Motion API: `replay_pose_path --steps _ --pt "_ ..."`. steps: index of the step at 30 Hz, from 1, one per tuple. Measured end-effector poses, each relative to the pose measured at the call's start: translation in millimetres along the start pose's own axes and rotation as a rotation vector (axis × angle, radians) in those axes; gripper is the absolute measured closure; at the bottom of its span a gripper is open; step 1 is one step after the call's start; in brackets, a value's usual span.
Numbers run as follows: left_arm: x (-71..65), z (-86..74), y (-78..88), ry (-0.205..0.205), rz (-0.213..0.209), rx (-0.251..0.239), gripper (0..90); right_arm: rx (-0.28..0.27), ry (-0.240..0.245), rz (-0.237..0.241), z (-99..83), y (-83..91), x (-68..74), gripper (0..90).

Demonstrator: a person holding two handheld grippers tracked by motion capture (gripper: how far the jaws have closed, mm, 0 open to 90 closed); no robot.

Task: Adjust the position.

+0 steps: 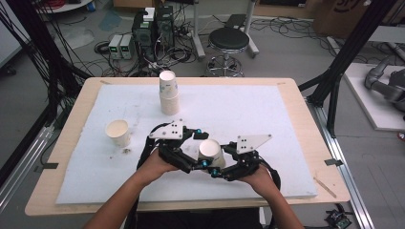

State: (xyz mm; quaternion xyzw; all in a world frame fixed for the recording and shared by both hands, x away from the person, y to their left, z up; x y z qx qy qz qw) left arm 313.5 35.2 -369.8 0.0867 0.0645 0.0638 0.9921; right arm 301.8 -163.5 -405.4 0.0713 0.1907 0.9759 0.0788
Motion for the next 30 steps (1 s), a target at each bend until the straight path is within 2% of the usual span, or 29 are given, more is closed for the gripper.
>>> replay_pose_path --steps 3,7,10,15,20,25,30 --pt "-0.3 1.3 4.0 -0.001 -0.005 0.011 15.6 0.026 0.008 -0.013 -0.6 -0.6 -1.0 36.3" --pt "1.9 3.1 10.4 -0.009 0.020 0.032 15.6 0.078 0.012 -0.031 -2.7 -0.5 -3.8 36.3" --pt "3.3 3.0 14.1 -0.005 0.032 0.074 15.6 0.105 0.026 -0.032 -2.7 0.0 -4.5 36.3" --pt "2.4 3.0 16.7 -0.026 0.044 0.140 15.6 0.140 0.040 -0.038 -0.4 1.9 -7.4 36.2" --pt "1.9 7.7 18.8 -0.032 0.045 0.167 15.7 0.164 0.056 -0.036 4.5 4.1 -9.5 36.1" --pt "1.9 12.1 20.1 -0.046 0.048 0.212 15.7 0.215 0.088 -0.039 10.2 5.7 -10.5 36.2" --pt "0.8 13.3 17.4 -0.061 0.030 0.257 15.8 0.271 0.119 -0.037 17.0 4.6 -10.2 36.1"
Point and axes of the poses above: each handheld gripper's, and its own axes: y roughly backward along the jaws, z roughly out of its top, x roughly to its left, the point moved 3 cm from there along -y, roughly forward along the jaws
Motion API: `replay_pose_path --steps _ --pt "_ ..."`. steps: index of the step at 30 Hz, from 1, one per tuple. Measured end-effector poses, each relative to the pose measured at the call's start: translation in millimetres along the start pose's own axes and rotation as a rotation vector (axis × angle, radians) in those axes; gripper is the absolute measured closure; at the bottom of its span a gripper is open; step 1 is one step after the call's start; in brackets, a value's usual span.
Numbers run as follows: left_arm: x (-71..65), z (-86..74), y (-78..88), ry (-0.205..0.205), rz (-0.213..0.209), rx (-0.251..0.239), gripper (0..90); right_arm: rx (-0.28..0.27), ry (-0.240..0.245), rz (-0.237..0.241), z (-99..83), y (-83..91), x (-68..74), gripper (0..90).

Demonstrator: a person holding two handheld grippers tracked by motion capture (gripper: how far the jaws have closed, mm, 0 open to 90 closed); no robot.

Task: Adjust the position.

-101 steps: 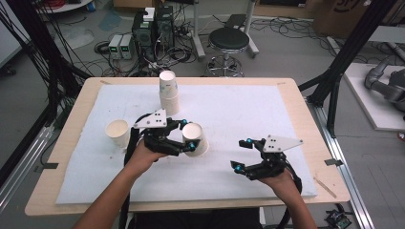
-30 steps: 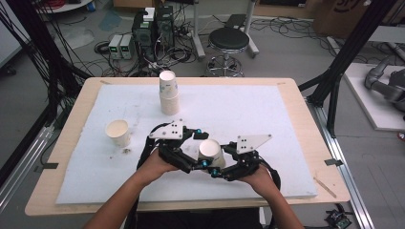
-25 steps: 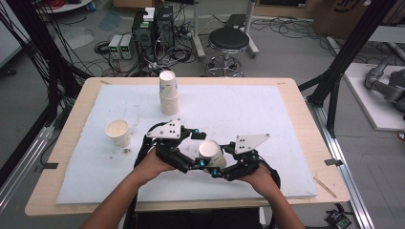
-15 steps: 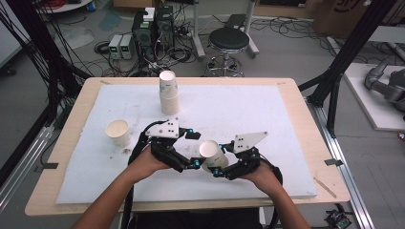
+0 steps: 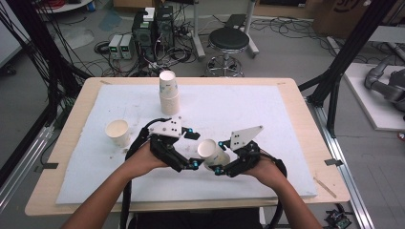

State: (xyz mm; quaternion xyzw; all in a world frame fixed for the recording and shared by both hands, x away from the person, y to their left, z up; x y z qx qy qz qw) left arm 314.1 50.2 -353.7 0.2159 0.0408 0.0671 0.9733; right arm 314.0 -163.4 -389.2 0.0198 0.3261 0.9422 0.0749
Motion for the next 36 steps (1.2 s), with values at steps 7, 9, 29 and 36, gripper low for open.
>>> replay_pose_path --steps 7,9,29,36 --pt "-1.0 -0.2 -3.7 -0.002 -0.016 0.047 16.1 0.046 0.013 0.014 6.2 -2.5 0.0 36.1" --pt "-0.9 0.1 -4.8 -0.008 -0.011 0.060 16.2 0.072 0.019 0.017 7.5 -3.2 -0.4 36.1" --pt "-0.7 -5.3 -15.1 -0.028 -0.024 0.176 19.9 0.319 0.096 0.032 19.4 -20.8 1.9 35.3" --pt "-0.9 -8.5 -21.9 -0.040 -0.041 0.212 23.4 0.370 0.097 0.033 22.7 -24.5 2.3 35.3"
Point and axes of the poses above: each handheld gripper's, and its own axes: y roughly backward along the jaws, z roughly out of its top, x roughly to its left, the point moved 3 cm from there along -y, roughly forward along the jaws
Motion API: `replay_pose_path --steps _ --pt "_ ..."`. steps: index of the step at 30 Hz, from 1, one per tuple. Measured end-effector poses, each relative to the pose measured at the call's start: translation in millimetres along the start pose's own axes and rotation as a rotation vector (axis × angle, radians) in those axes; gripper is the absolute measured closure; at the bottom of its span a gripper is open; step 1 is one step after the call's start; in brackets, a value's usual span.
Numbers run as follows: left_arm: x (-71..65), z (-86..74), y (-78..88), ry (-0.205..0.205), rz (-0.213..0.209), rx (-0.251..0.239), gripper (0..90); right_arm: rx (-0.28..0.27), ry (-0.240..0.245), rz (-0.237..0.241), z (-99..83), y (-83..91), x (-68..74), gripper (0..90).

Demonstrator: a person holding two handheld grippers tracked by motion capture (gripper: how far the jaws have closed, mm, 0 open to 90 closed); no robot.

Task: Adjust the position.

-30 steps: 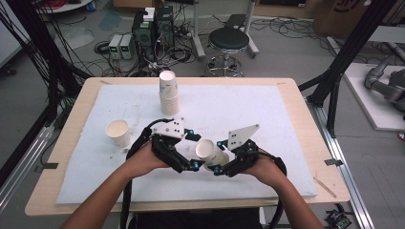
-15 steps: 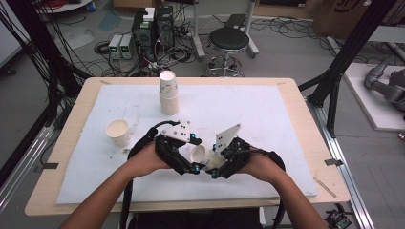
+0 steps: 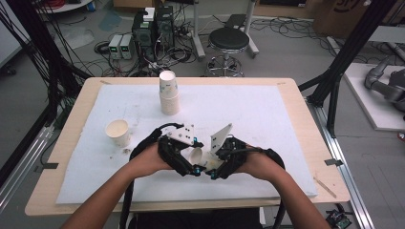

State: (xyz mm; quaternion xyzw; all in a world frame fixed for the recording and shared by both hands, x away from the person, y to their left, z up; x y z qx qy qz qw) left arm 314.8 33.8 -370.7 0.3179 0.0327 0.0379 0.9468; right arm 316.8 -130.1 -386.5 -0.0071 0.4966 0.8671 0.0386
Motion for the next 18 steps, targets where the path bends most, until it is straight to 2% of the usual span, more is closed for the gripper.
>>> replay_pose_path --steps 2,6,18 --pt "0.2 -0.8 -1.6 -0.001 -0.002 0.009 25.9 0.029 -0.001 -0.001 0.4 -0.9 0.7 35.3" --pt "1.3 -2.0 -3.2 0.004 -0.016 0.010 28.8 0.046 -0.006 0.006 0.2 -3.3 1.2 35.3" --pt "3.2 -4.4 -2.3 -0.003 -0.017 0.002 36.4 0.055 -0.007 -0.003 0.8 -2.0 0.4 34.5"
Point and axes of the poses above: each handheld gripper's, and its own axes: y roughly backward along the jaws, z roughly out of its top, x roughly to its left, the point moved 3 cm from there along -y, roughly forward along the jaws
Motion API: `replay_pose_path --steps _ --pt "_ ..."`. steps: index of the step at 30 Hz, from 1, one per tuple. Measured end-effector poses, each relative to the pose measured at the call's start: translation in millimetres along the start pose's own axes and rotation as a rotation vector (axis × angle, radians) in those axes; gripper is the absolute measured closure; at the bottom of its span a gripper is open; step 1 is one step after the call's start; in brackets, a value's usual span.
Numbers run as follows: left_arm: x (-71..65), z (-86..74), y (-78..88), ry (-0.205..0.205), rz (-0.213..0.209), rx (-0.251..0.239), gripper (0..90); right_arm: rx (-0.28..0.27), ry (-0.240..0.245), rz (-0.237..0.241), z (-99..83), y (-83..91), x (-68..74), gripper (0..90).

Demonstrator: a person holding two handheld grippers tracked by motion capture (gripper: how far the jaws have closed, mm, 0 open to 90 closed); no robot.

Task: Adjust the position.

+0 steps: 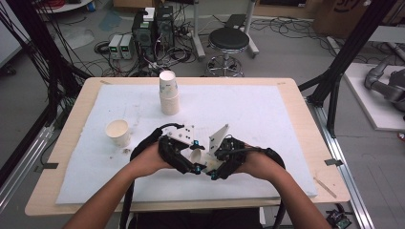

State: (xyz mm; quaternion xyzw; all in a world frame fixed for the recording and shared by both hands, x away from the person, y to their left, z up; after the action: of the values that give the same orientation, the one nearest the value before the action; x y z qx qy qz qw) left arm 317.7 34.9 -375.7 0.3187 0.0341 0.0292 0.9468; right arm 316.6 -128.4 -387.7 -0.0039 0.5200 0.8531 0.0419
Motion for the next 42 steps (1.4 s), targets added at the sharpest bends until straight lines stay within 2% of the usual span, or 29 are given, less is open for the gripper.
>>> replay_pose_path --steps 3,5,10,14,17,20,23,25,29,38,42 --pt "-2.8 -0.3 1.9 -0.011 0.017 -0.010 36.6 -0.026 -0.004 0.006 -1.4 1.4 0.6 28.8" --pt "-3.0 -2.4 4.3 -0.007 0.029 -0.026 36.7 -0.080 -0.029 0.018 -3.3 3.8 -0.6 19.2" --pt "-3.4 -10.9 9.3 0.022 0.037 -0.094 36.8 -0.236 -0.092 0.011 -11.7 12.7 0.4 19.2" --pt "-2.9 -17.0 11.3 0.034 0.044 -0.141 36.8 -0.324 -0.109 0.003 -19.7 17.4 1.7 19.2" --pt "-3.1 -20.5 13.7 0.052 0.050 -0.188 36.7 -0.416 -0.113 -0.005 -25.4 21.7 2.8 19.2" --pt "-4.6 -23.9 14.5 0.061 0.048 -0.228 36.8 -0.506 -0.132 -0.024 -31.6 25.4 3.2 19.2" --pt "-5.5 -28.2 14.7 0.069 0.057 -0.266 36.7 -0.566 -0.145 -0.060 -37.8 27.0 5.5 19.2" --pt "-5.7 -30.4 14.5 0.075 0.057 -0.288 36.7 -0.592 -0.158 -0.087 -40.9 26.8 6.6 19.2" --pt "-6.7 -34.6 12.3 0.082 0.049 -0.311 36.7 -0.663 -0.181 -0.092 -49.2 25.0 9.9 19.2" --pt "-7.1 -38.3 12.8 0.078 0.056 -0.354 36.7 -0.700 -0.198 -0.077 -63.3 16.6 14.8 19.3" --pt "-7.3 -40.2 15.1 0.076 0.058 -0.388 36.7 -0.700 -0.208 -0.073 -67.8 14.5 14.9 19.3"
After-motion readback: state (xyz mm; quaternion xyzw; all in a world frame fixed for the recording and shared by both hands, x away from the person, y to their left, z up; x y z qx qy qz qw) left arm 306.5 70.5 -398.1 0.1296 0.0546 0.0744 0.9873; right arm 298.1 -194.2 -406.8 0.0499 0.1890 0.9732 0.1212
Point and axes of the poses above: each handheld gripper's, and its own axes: y roughly backward along the jaws, z roughly out of its top, x roughly to its left, the point moved 3 cm from there along -y, roughly forward along the jaws
